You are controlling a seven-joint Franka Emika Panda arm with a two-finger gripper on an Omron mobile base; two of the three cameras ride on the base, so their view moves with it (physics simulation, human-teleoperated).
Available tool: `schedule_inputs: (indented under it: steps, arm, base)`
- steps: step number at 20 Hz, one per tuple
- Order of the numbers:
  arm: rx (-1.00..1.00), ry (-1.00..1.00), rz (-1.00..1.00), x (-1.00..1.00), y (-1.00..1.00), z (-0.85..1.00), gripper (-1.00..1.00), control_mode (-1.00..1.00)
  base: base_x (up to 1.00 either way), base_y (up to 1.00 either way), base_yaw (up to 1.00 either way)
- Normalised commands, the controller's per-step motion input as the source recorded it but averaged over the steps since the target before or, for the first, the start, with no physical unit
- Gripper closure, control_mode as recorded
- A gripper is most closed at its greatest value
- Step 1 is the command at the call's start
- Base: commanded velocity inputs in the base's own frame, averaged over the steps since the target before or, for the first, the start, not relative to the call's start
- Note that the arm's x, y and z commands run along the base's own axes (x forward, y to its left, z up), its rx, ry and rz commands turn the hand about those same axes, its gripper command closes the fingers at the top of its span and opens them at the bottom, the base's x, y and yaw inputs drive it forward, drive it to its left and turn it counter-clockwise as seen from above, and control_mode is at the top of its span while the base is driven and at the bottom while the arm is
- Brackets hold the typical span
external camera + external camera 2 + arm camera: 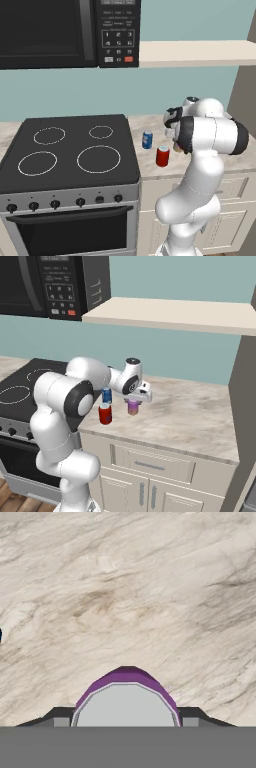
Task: Four empty soda cans are scattered around the kitchen. Gather all the cans and cluster them next to the stove for recycling.
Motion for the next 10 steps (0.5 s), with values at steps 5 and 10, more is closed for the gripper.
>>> schedule_inputs:
  steps: [5,10]
  arm:
    - [0.00,0.00,0.00,0.17,0.31,0.00,1.00,-1.00]
    - [0.00,0.00,0.01,0.21,0.25,-0.04,1.00,-1.00]
  base:
    - [0.00,0.00,0.00]
    - [0.00,0.00,0.00]
